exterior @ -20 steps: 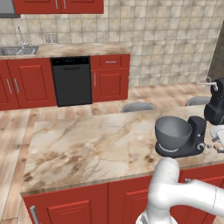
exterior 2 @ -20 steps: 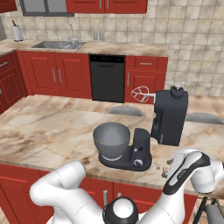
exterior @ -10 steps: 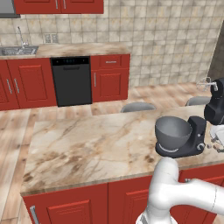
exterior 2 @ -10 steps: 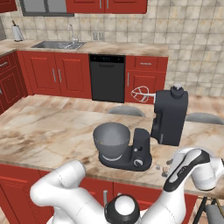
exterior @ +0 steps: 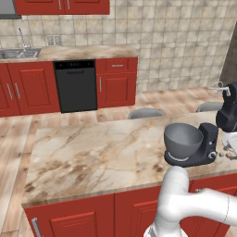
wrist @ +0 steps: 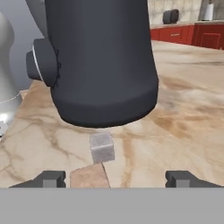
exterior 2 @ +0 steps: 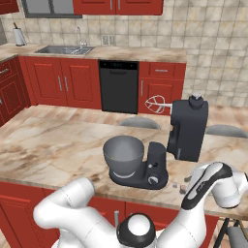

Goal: Add butter and sugar cubes to the stand mixer bowl and then turn on the stand mixer to begin making frosting.

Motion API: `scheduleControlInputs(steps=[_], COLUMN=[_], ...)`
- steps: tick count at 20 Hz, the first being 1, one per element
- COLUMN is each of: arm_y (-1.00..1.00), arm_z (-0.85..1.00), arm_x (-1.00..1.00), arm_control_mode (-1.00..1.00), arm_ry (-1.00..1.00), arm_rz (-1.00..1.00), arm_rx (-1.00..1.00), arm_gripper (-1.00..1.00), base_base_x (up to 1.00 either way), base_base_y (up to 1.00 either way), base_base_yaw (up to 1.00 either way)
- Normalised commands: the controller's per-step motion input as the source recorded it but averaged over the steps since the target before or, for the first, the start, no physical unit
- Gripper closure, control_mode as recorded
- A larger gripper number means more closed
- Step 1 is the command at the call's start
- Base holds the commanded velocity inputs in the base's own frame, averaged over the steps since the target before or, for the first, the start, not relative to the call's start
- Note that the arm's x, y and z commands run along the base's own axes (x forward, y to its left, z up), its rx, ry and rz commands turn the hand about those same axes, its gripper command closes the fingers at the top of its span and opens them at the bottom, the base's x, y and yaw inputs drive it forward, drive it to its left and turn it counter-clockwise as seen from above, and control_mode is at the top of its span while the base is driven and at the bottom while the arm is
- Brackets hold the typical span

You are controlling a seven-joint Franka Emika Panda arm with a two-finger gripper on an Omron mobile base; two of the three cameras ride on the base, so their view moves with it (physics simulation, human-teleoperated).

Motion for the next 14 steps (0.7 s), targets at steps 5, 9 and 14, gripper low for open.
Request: scheduleControlInputs(steps=[5, 9, 14], arm_y=[0.00, 0.00, 0.00], arm_z=[-0.23, -0.27, -0.26], arm_x=[-0.18, -0.30, -0.13], arm_control_mode=[-1.00, -1.00, -1.00], arm_ry=[-0.01, -0.06, -0.01], arm_rz=[0.00, 0.00, 0.00], arm_rx=[0.00, 0.00, 0.00], arm_gripper=[1.00, 1.00, 1.00], base_base_x=[0.00, 0.00, 0.00], base_base_y=[0.00, 0.00, 0.00], base_base_yaw=[0.00, 0.00, 0.00])
